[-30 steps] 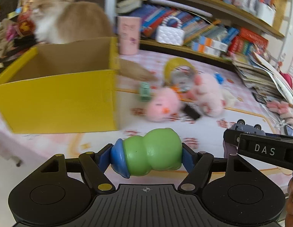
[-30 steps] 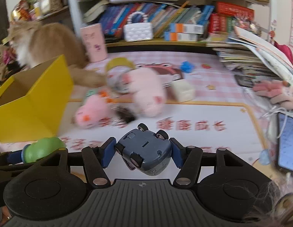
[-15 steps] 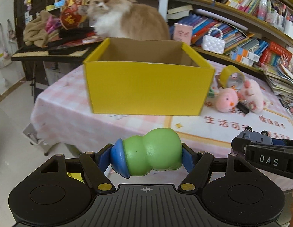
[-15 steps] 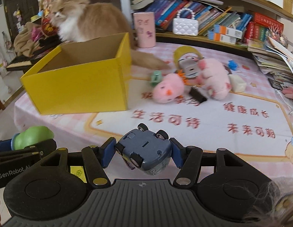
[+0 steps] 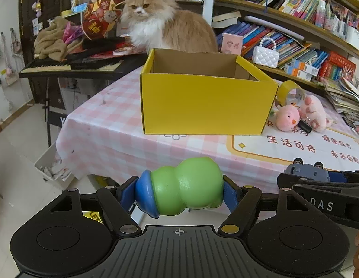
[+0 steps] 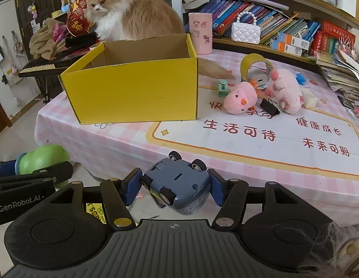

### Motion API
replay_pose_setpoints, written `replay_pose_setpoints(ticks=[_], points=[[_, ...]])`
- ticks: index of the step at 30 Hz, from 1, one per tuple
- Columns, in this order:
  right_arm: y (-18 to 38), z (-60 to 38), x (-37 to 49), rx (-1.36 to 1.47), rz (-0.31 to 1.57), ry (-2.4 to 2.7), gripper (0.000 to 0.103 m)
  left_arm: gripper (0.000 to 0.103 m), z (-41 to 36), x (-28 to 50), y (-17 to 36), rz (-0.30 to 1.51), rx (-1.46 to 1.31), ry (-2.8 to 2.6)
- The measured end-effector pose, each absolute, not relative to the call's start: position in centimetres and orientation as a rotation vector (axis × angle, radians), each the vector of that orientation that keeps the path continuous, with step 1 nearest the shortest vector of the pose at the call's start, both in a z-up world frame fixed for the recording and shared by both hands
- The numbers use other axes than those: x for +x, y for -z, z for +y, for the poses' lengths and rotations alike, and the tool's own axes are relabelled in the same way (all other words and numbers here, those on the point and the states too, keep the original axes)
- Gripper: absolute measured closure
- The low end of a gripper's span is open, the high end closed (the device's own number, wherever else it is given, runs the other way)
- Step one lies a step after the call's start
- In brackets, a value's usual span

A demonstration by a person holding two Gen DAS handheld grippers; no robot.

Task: Organize objects
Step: 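Lift the grey car and green peanut toy toward the yellow box, then lower both toys into the yellow box and open both tools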

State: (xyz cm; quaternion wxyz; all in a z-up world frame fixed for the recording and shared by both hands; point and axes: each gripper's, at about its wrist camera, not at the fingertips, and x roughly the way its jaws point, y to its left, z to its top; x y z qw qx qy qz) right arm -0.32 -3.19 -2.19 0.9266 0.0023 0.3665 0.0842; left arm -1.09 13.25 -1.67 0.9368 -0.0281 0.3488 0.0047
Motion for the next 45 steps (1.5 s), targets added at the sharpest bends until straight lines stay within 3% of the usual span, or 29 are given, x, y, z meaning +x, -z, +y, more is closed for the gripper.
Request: replay_pose_setpoints(ticks=[25, 39, 45], points=[[0.0, -2.0, 1.2, -0.012, 0.707, -0.171, 0.045, 0.029, 13.7, 0.6, -0.8, 0.616, -0.064, 0.053], [-5.8, -1.6, 10.1, -0.042, 0.509, -0.254, 0.045, 0.028, 14.5, 9.3, -6.4, 0.458, -0.143, -0.013], [-5.6, -0.6, 16.9, -0.13, 0.485, -0.31, 0.045, 0.028, 13.8, 15.2, -5.9, 0.489, -0.099, -0.039]])
